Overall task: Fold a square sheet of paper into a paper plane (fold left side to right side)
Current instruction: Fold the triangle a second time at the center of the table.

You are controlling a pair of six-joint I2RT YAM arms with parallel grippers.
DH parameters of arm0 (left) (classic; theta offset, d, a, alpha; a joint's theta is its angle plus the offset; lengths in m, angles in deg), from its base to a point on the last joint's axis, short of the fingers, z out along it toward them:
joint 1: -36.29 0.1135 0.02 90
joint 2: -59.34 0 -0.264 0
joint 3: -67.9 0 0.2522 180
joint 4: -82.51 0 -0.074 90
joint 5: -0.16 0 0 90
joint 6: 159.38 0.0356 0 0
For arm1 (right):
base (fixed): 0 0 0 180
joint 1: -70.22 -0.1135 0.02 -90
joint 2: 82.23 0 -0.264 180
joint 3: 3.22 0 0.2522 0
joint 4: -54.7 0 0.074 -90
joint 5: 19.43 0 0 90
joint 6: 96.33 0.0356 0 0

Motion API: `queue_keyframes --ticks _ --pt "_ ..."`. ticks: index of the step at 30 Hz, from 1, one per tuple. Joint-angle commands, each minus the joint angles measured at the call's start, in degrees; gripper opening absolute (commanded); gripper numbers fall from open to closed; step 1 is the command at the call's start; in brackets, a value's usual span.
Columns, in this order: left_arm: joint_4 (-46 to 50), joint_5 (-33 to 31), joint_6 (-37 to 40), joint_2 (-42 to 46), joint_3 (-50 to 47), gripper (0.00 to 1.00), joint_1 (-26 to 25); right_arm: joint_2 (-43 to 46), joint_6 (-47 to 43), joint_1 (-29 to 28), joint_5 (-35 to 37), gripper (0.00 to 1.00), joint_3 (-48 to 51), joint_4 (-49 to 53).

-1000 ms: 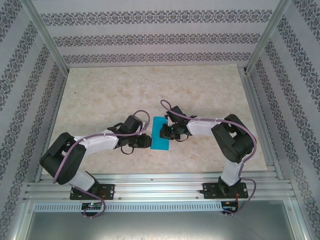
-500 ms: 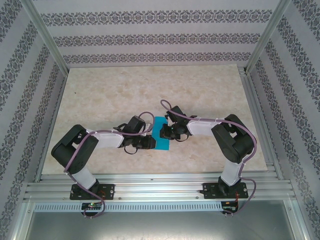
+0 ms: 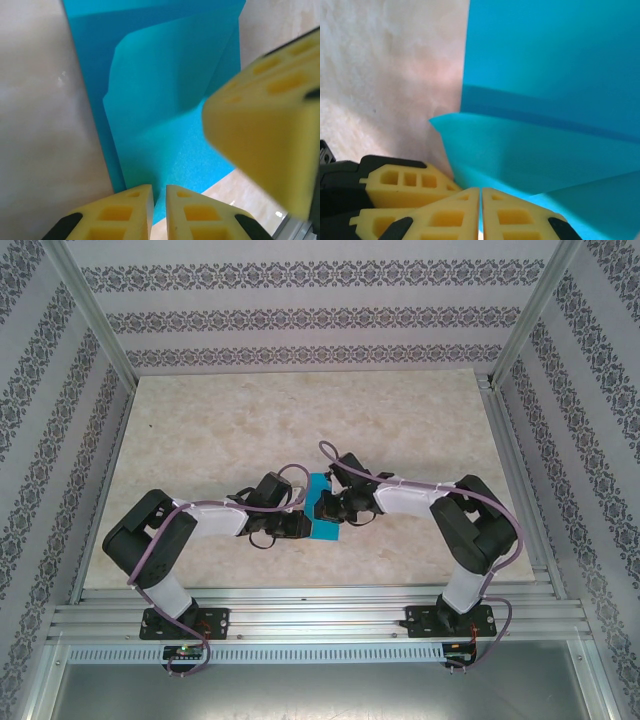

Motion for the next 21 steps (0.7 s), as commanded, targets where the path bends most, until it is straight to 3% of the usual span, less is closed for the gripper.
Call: queue_keyframes --ticks 1,10,21 --pt "3.6 -4.8 1.4 -1.1 -1.9 0.17 -0.8 -3.0 2.5 -1.2 -2.8 0.10 -0.4 -2.3" --pt "5.4 -7.1 1.9 -1.1 -2.1 0.14 -1.6 -6.3 1.6 -0.9 -2.5 0.10 -1.0 0.3" --pt "5.0 -8.2 1.6 -1.6 -5.3 0.13 -1.8 -3.4 -8.8 8.8 6.6 0.11 -2.4 7.7"
